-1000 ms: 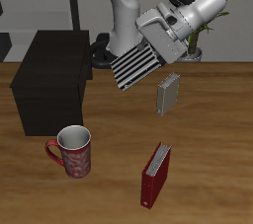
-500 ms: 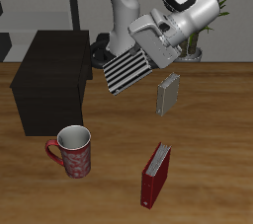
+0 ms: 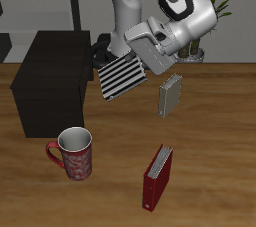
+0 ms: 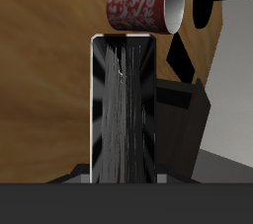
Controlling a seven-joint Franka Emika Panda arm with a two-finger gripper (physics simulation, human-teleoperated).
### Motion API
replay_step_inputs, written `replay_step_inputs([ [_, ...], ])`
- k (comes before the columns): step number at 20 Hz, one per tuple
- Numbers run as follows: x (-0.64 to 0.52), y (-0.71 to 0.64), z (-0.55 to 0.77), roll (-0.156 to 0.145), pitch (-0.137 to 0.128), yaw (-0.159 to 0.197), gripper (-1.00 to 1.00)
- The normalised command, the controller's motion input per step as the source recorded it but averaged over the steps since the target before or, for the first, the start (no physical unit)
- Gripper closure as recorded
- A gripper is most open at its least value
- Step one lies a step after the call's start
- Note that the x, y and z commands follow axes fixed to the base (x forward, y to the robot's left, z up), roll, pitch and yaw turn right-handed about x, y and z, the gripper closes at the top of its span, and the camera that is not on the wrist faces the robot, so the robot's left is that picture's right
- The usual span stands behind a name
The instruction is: Place the striped book in the top region of the shelf
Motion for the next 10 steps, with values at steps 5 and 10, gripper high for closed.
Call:
replay_step_inputs([
  [5,0.04,-0.1,-0.07,-0.017,0.033,-0.023,1.0],
  [10,0.08,-0.21,-0.04,-0.028,0.036,-0.03,1.0],
])
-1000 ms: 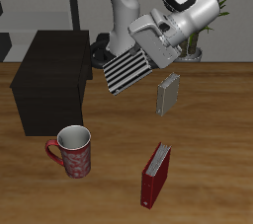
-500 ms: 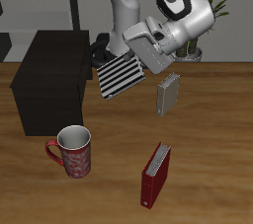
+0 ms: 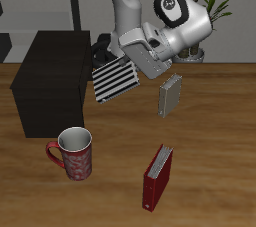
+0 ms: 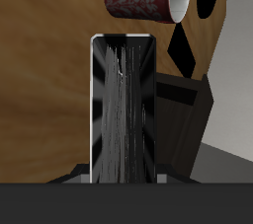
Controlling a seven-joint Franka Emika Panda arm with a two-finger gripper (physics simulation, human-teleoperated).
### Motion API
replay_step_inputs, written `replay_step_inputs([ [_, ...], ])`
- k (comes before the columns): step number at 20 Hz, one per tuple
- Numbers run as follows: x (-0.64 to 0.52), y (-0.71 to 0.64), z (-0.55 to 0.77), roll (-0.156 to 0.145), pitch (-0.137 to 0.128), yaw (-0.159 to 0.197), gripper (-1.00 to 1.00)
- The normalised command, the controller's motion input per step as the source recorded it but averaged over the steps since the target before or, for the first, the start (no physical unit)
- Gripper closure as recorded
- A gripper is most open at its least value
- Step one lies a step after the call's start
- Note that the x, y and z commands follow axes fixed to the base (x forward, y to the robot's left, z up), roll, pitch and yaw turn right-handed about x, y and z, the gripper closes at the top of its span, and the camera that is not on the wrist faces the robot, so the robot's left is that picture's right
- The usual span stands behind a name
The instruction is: Place the striped book in the top region of the shelf
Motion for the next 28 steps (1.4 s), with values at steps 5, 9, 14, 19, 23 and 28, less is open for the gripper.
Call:
replay_step_inputs([
  [5,0.08,-0.22,-0.07,-0.033,0.03,-0.023,1.0],
  [9,0.03,-0.11,-0.06,-0.018,0.018,-0.017,1.0],
  [14,0.06,-0.19,-0.07,-0.014,0.023,-0.021,1.0],
  [19,0.06,-0.17,-0.15,-0.01,0.033,-0.014,1.0],
  [23,0.08,-0.1,-0.07,-0.004,0.022,-0.011,1.0],
  [28,0.08,-0.13,-0.02,-0.01,0.013,-0.019,1.0],
])
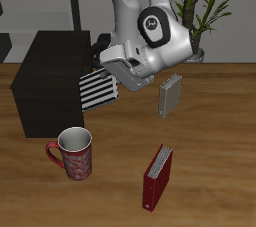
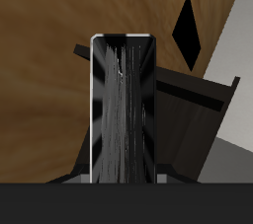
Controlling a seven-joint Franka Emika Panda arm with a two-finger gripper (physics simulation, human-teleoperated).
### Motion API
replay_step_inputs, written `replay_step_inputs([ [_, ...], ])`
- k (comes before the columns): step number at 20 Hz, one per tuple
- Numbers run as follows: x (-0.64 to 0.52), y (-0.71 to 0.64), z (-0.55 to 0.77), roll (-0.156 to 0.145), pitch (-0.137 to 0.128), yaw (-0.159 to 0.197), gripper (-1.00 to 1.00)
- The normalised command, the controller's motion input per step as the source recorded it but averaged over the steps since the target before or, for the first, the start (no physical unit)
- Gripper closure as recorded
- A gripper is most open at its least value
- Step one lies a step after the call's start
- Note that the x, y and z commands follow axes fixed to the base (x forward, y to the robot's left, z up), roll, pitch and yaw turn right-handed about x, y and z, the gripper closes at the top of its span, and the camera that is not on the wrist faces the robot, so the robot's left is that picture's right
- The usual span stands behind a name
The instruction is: Place the striped book in the top region of the shelf
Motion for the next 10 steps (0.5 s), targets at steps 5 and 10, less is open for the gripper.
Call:
replay_step_inputs([
  [5,0.04,-0.08,-0.03,0.006,0.016,-0.025,1.0],
  [10,0.04,-0.08,-0.02,0.018,0.034,-0.036,1.0],
])
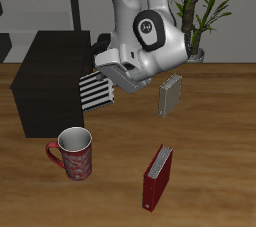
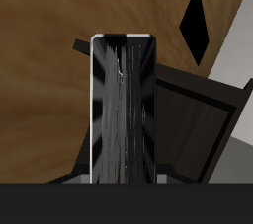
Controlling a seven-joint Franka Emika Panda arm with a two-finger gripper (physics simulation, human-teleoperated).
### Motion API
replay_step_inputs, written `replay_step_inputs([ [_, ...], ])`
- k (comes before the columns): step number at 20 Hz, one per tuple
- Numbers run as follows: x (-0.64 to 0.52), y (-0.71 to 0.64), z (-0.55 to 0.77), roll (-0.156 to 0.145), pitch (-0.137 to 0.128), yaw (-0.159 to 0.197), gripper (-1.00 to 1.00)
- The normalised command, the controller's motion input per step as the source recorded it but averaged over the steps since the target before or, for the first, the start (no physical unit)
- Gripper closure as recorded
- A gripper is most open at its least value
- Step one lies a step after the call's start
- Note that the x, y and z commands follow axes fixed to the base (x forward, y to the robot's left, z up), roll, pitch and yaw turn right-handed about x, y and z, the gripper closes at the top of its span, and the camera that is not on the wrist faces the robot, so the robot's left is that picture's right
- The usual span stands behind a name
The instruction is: Place the striped book in the top region of the shelf
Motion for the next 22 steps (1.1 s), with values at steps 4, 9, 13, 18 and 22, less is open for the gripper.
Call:
replay_step_inputs([
  [4,0.01,-0.02,0.01,0.03,0.002,-0.041,1.0],
  [9,-0.01,-0.03,-0.01,0.038,0.02,-0.036,1.0],
  [13,0.02,-0.09,-0.13,0.006,0.028,-0.019,1.0],
  [18,0.03,-0.14,-0.13,-0.016,0.035,-0.015,1.0],
  [22,0.04,-0.15,-0.14,-0.011,0.037,-0.011,1.0],
])
